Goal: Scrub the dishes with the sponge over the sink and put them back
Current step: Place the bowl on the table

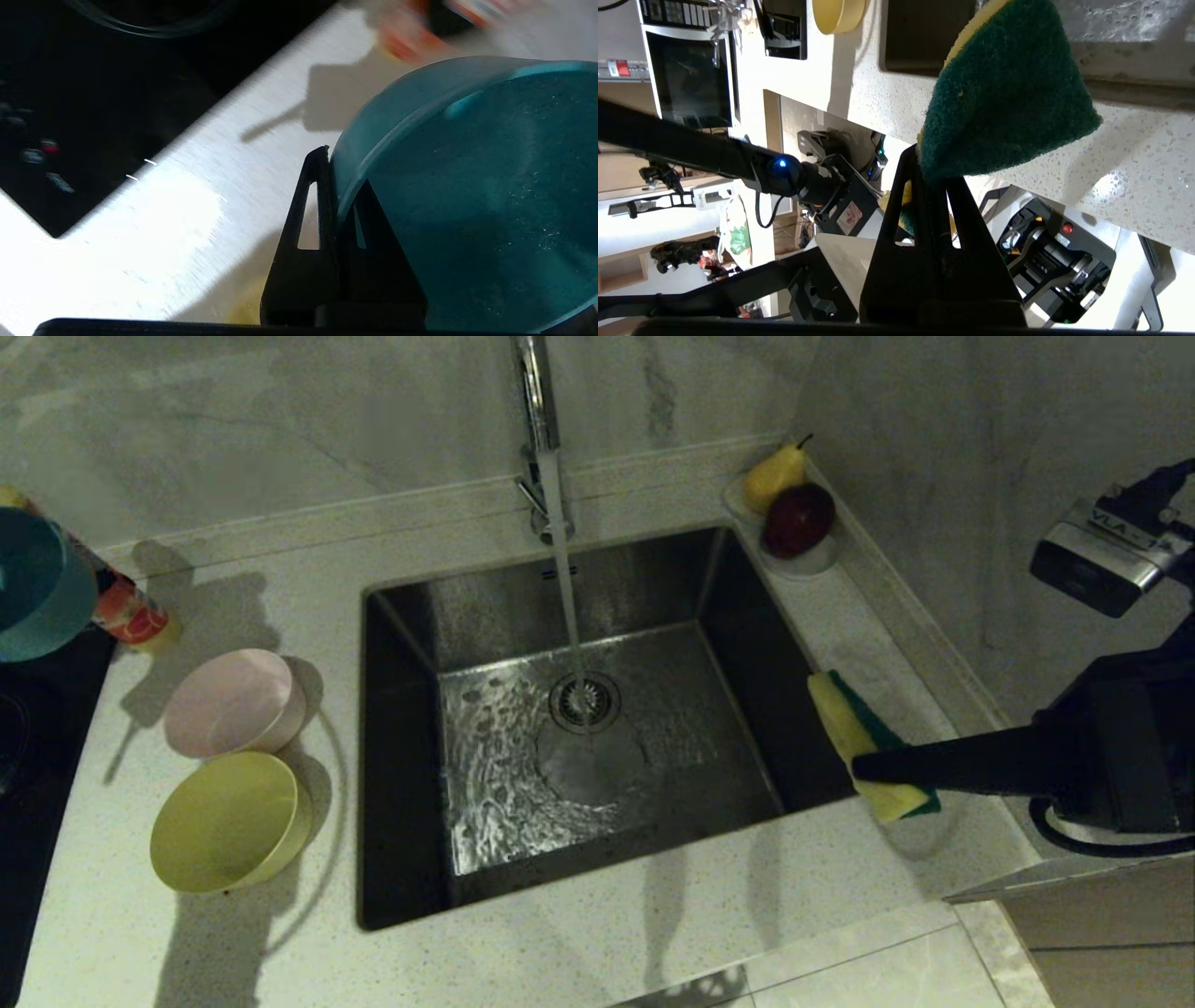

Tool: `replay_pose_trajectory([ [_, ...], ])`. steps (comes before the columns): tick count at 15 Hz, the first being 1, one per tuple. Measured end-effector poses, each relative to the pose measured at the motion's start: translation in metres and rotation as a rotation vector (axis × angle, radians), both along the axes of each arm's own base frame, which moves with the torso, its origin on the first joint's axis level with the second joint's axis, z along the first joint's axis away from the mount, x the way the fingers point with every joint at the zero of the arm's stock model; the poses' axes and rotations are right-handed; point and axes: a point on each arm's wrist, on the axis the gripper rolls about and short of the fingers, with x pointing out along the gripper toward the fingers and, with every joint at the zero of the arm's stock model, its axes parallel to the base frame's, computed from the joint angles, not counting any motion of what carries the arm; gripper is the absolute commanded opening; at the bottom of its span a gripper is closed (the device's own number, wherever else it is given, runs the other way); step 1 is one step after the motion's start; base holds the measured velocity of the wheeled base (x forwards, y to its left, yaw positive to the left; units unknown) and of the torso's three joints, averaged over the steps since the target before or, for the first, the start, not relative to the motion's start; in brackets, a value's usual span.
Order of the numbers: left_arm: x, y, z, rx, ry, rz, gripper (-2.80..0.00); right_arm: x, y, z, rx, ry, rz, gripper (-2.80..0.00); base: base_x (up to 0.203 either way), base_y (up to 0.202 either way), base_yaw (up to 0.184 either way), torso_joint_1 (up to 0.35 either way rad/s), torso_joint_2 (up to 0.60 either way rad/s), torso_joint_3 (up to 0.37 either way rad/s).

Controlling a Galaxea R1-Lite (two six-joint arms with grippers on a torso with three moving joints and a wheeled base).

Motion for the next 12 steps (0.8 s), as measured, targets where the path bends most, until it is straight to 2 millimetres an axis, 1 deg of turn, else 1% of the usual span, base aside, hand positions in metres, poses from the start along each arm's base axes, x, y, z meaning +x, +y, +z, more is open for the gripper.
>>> replay_pose_trajectory([
  [3,0.003,0.035,-0.015,-0.074,0.022,0.068,-2.80,0.001,0.001,-0.002,-0.004,0.008,0.000,-2.80,0.000,0.000,0.000,0.000,0.00,0.000],
  [9,0.007,0.089,-0.046,-0.161,0.082,0.203,-2.80,0.001,0.001,-0.011,-0.021,0.038,0.001,-2.80,0.000,0.000,0.000,0.000,0.00,0.000],
  [12,0.009,0.113,-0.060,-0.228,0.077,0.209,-2.80,0.001,0.001,-0.013,-0.023,0.041,0.003,-2.80,0.000,0.000,0.000,0.000,0.00,0.000],
])
